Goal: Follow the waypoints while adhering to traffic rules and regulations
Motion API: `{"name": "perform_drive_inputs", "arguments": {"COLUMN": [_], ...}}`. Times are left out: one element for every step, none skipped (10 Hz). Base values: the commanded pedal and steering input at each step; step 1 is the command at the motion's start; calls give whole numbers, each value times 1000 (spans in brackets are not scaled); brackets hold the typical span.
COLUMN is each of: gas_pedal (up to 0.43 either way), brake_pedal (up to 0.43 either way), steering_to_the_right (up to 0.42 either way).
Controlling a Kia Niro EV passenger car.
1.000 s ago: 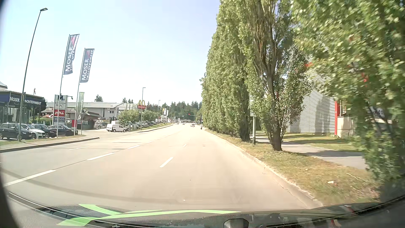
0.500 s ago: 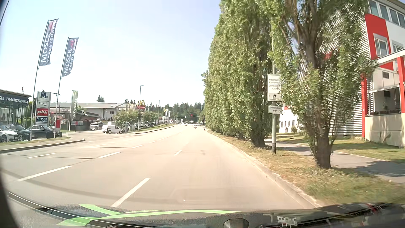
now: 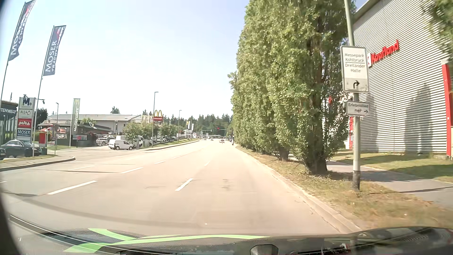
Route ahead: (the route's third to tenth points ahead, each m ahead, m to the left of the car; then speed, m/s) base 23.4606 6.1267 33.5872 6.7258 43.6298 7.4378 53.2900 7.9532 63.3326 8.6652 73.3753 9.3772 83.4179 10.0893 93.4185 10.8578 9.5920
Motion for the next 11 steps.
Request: {"name": "perform_drive_inputs", "arguments": {"gas_pedal": [110, 110, 118, 118, 118, 118, 118, 118, 118, 118, 118], "brake_pedal": [0, 0, 0, 0, 0, 0, 0, 0, 0, 0, 0], "steering_to_the_right": [-15, -15, -15, -15, -15, -15, -14, -14, -14, -13, -13]}}
